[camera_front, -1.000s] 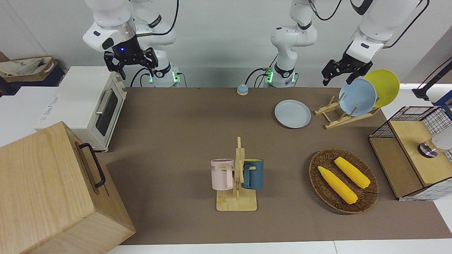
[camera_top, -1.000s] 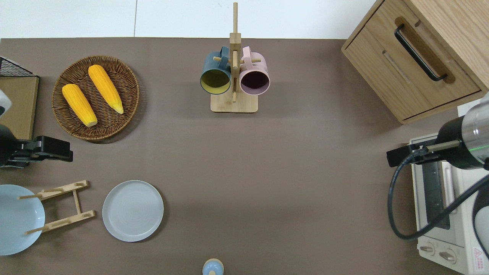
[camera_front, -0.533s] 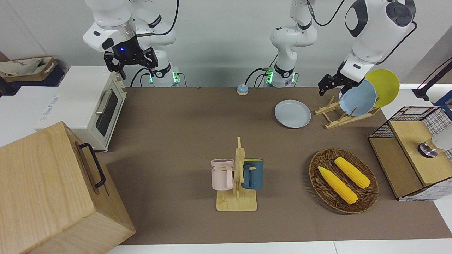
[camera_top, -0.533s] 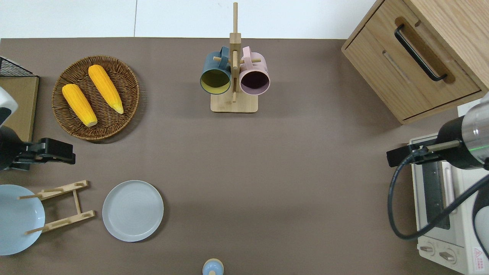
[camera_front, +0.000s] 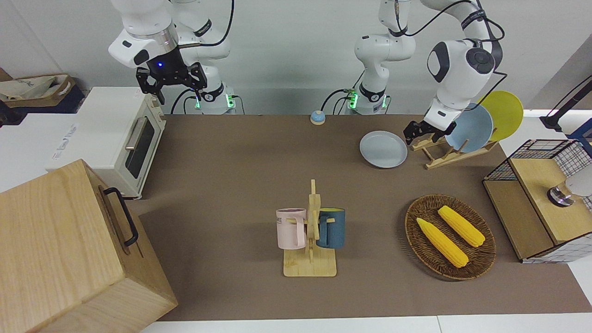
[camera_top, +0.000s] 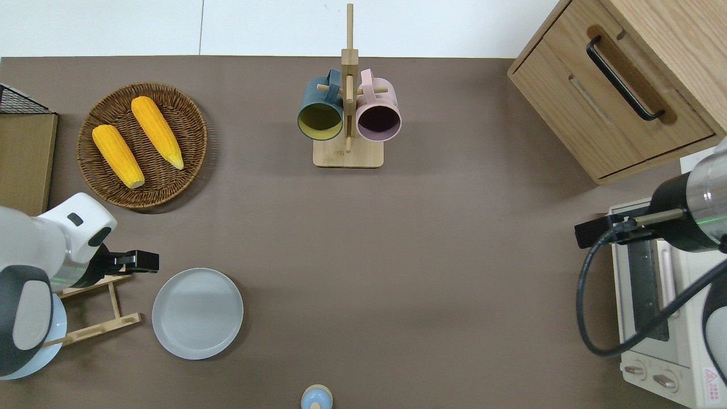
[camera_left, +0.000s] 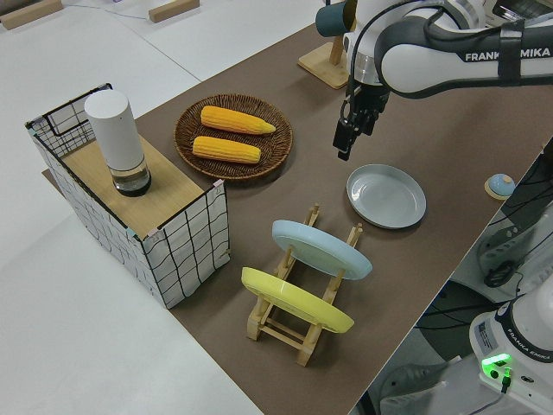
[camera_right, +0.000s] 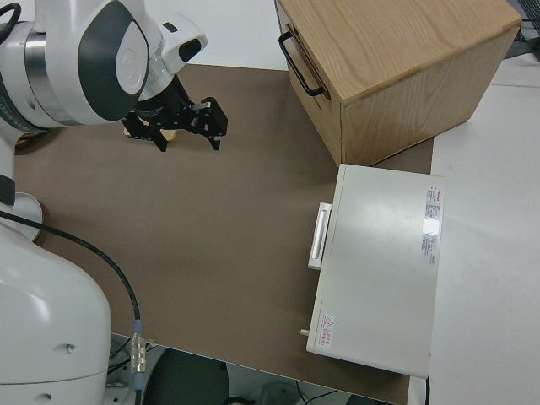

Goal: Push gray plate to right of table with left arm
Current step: 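Move the left gripper down to the gray plate's edge nearest it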

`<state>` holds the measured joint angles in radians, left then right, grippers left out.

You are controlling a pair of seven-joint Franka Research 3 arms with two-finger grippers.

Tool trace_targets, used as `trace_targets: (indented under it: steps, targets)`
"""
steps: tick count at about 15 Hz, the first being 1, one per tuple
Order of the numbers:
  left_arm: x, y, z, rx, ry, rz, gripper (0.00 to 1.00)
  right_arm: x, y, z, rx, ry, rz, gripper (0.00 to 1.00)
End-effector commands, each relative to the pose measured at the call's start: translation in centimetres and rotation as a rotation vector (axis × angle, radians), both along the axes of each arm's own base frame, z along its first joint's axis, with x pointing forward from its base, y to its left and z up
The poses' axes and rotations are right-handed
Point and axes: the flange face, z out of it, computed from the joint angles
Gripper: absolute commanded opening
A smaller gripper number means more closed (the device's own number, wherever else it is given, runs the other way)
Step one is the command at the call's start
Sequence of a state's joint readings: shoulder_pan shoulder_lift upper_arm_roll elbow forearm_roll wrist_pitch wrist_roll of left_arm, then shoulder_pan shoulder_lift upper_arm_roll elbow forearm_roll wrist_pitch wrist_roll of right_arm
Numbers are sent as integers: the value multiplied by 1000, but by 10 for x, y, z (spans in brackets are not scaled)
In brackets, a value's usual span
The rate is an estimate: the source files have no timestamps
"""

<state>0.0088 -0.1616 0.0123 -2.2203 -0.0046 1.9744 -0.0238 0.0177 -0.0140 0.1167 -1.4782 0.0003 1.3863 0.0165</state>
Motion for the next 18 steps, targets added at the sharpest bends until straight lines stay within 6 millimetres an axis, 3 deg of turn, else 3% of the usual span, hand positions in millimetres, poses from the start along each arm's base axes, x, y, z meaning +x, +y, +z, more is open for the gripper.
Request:
trace_targets:
  steps: [1,7,11,12,13,16,17,18]
  targets:
    - [-36,7,-42,13,-46,-35,1000,-2,-3,4,2,2,-18,983]
    - [-71,11,-110,9,-73,-83,1000,-2,-2,4,4,2,-16,983]
    - [-73,11,-123,7,-47,-84,989,-2,-2,4,4,2,-17,983]
    - [-72,11,-126,7,-44,-85,954,-2,-2,4,4,2,-17,983]
    - [-73,11,-129,6,-34,-84,840,-2,-2,4,4,2,-17,983]
    - [-71,11,-137,6,-33,-84,720,-2,-3,4,2,2,-18,983]
    - [-70,11,-142,6,-29,-84,603,-2,-2,4,4,2,-16,983]
    - [-71,11,-144,5,-17,-81,424,-2,-2,4,4,2,-17,983]
